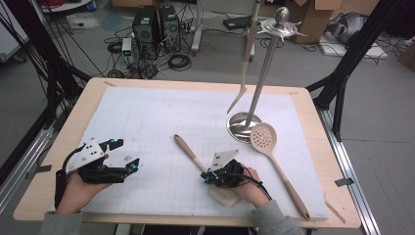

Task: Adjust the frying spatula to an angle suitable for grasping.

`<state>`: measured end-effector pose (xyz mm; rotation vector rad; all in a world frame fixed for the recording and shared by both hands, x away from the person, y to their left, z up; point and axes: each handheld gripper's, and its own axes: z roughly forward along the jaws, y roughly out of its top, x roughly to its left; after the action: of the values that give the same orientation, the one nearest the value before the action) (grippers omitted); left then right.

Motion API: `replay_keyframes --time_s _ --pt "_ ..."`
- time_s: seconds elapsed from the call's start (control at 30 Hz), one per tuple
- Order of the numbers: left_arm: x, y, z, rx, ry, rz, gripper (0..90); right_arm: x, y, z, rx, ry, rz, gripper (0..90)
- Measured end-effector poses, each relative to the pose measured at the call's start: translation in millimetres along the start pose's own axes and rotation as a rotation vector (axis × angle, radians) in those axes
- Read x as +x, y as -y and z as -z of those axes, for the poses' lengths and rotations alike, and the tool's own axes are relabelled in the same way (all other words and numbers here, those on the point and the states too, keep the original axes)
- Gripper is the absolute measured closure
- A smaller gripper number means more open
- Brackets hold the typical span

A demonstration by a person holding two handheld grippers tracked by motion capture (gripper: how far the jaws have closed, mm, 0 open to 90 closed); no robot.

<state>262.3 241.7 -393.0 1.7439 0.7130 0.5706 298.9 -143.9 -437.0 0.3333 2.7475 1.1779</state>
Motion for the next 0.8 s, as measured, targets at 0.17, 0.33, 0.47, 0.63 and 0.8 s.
replay_keyframes --time_s 0.17,0.33,0.47,0.63,0.8 --pt "-0.6 0.1 -1.8 0.003 0.004 -0.001 13.8 -12.2 -6.2 5.9 -0.006 0.085 -0.043 90.0" --pt "-1.5 -0.2 -1.7 0.004 0.009 -0.002 13.8 -26.8 -11.2 -3.7 0.031 0.132 -0.08 90.0" --pt "-0.2 0.5 -0.6 0.002 0.008 0.003 13.8 -33.1 -12.2 -17.0 0.051 0.105 -0.078 90.0" --pt "0.1 0.8 1.1 0.002 0.002 0.004 13.8 -34.6 -22.4 -24.2 0.061 0.09 -0.034 90.0" --pt "-0.4 -0.1 2.7 -0.003 -0.001 0.001 13.8 -35.2 -32.4 -29.4 0.085 0.075 0.019 90.0"
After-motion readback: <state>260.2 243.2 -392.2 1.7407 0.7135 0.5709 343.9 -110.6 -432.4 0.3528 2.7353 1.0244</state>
